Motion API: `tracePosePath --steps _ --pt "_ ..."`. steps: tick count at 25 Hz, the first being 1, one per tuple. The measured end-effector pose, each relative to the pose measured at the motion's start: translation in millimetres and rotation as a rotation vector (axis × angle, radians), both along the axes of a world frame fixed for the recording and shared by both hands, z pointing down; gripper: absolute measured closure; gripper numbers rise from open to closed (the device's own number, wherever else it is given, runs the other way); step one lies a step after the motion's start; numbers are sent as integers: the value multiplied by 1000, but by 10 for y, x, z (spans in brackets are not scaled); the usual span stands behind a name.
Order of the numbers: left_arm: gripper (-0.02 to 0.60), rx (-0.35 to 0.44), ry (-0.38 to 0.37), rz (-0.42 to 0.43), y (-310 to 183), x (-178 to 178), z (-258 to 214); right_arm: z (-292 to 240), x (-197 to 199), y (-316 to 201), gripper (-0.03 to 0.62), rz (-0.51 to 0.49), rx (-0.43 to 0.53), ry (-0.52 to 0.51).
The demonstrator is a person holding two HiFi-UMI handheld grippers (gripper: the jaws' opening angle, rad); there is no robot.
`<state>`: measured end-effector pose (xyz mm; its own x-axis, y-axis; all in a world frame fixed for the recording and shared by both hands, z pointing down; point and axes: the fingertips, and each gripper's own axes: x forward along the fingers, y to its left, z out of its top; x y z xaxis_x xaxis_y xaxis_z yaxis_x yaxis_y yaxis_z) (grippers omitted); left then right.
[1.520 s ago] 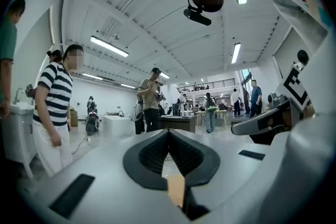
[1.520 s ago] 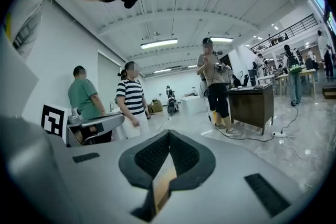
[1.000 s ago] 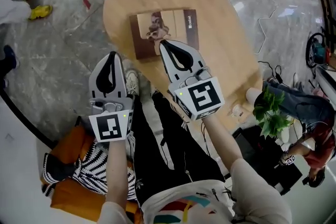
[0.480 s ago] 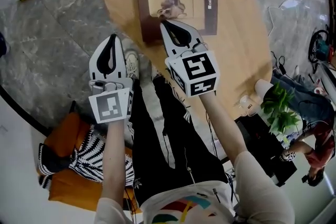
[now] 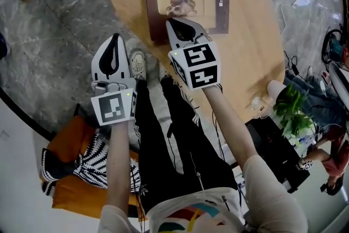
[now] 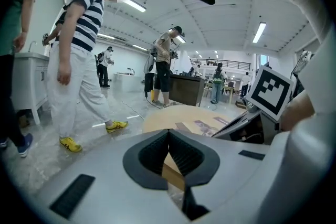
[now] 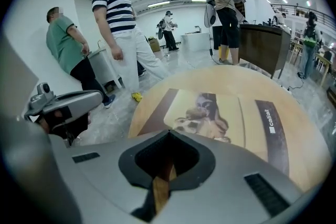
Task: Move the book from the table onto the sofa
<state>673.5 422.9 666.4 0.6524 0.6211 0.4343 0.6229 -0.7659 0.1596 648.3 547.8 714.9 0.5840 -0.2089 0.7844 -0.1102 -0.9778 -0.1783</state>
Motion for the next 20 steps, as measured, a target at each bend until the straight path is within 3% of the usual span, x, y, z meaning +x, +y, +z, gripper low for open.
tracePosePath --steps 5,20 --pt "574 -9 -8 -10 -14 -55 -3 -32 -31 -65 582 -11 19 -11" --pt "572 -28 -35 -56 -370 -235 207 73 -313 -889 582 -201 74 -54"
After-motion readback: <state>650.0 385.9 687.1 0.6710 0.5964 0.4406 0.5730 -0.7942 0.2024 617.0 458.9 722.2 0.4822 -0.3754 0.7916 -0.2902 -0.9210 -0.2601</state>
